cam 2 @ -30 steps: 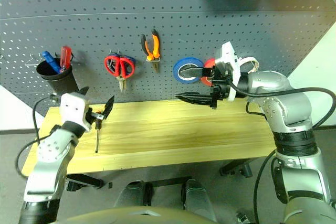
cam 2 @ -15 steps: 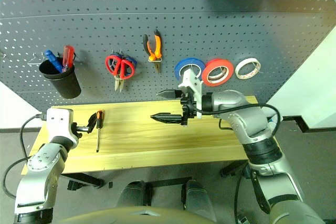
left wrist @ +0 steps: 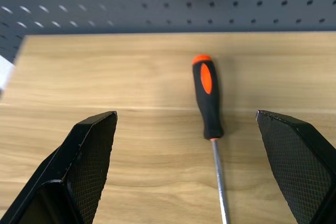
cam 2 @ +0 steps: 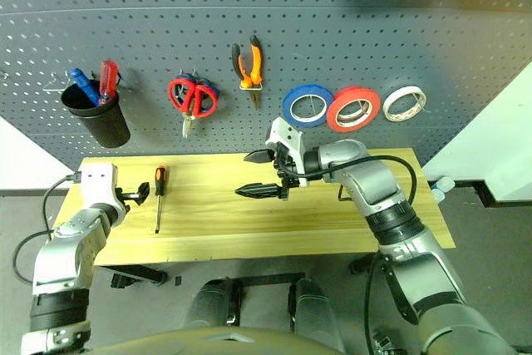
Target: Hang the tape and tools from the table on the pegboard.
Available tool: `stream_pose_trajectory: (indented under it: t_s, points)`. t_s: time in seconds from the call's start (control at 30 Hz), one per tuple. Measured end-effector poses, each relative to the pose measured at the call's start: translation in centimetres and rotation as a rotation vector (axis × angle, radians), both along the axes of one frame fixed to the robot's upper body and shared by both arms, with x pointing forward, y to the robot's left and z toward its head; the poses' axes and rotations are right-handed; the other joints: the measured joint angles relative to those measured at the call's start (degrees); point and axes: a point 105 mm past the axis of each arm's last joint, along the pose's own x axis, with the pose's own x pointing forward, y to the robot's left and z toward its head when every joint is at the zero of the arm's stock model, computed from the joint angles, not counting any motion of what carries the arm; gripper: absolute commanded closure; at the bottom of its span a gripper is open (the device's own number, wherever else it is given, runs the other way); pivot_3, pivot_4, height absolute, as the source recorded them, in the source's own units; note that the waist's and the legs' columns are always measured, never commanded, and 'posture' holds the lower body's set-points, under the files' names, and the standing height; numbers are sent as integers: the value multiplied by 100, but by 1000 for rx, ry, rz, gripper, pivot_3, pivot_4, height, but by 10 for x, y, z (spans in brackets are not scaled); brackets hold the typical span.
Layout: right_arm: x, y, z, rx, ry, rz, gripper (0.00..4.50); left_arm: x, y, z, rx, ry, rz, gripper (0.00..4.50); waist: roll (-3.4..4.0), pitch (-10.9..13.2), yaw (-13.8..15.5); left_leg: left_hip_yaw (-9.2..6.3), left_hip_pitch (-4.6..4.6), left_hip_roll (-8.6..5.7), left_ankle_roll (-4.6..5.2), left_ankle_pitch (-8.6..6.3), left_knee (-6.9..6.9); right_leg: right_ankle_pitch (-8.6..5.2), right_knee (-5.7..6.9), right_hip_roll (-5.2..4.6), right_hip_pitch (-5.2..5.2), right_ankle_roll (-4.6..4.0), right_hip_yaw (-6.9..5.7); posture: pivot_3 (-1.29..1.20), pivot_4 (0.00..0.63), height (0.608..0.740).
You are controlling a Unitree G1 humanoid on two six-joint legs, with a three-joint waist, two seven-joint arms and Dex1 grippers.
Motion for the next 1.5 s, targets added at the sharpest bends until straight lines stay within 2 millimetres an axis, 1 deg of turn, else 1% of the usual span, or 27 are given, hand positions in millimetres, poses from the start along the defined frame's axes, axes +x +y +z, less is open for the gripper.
stream_pose_trajectory:
  t_s: [0.07, 0.17, 0.27, 0.47, 0.57, 0.8, 0.9, 0.93, 1.03, 1.17, 1.27, 1.5]
  points:
    - [4, 3, -6, -20, 0, -6, 0, 4, -1, 1, -7, 11, -12, 50, 9, 63, -4, 0, 0, 1, 0, 0, -5, 0, 0, 2, -3, 0, 0, 253, 270, 740]
    - [8, 6, -19, -44, 12, -15, 0, 9, -3, -3, -21, 42, -27, 50, 14, 179, 4, -7, -3, 0, 1, 1, -6, -1, 3, 2, -5, 0, -4, 255, 283, 740]
    - [13, 9, -24, -52, 9, -24, 0, 19, -4, -7, -48, 61, -9, 50, 12, 270, 8, -8, -12, 0, 1, 1, 1, 0, 5, 0, -10, 1, -5, 255, 295, 740]
    - [16, 15, -20, -59, -34, -14, 0, 38, -5, -12, -62, 85, 0, 50, -1, 401, 4, -7, -28, -3, 1, 1, 0, -1, 2, -7, -23, 8, -6, 238, 310, 740]
    - [16, 16, -21, -60, -29, -17, 0, 45, -7, -15, -78, 102, 7, 50, -9, 440, 1, -8, -35, -2, 1, 1, -3, 0, 4, -7, -34, 9, -8, 226, 316, 740]
    - [20, 23, -26, -65, -19, -44, 0, 61, -15, -25, -119, 139, 24, 50, 1, 500, -14, -8, -38, 0, 1, 1, -7, 0, 5, -7, -41, 9, -9, 214, 335, 740]
    - [21, 22, -27, -70, -21, -48, 0, 65, -14, -29, -124, 156, 46, 50, 0, 557, -16, -8, -43, 0, 1, 1, -7, 3, 6, -8, -48, 15, -9, 208, 338, 740]
    - [21, 22, -27, -74, -22, -51, 0, 68, -15, -27, -123, 155, 52, 50, 0, 563, -15, -7, -46, 0, 0, 1, -8, 10, 6, -8, -52, 28, -9, 203, 338, 740]
    - [22, 21, -28, -81, -28, -57, 0, 71, -15, -26, -132, 158, 83, 50, 0, 568, -17, -7, -48, 0, 0, 1, -14, 11, 7, -10, -57, 33, -9, 194, 336, 740]
    - [22, 18, -31, -91, -27, -68, 0, 71, -13, -26, -128, 162, 98, 50, 1, 570, -24, -6, -48, 0, 0, 1, -16, 11, 10, -10, -59, 34, -9, 185, 334, 740]
    - [22, 17, -31, -91, -29, -73, 0, 70, -12, -27, -148, 165, 118, 623, 2, 570, -35, -7, -47, 2, 0, 1, -15, 11, 13, -10, -61, 33, -8, 181, 331, 740]
    - [24, 13, -31, -101, -41, -83, 0, 65, -16, -28, -165, 190, 147, 2867, 2, 570, -75, -6, -47, 3, -1, 1, -20, 11, 13, -9, -65, 35, -4, 174, 318, 740]
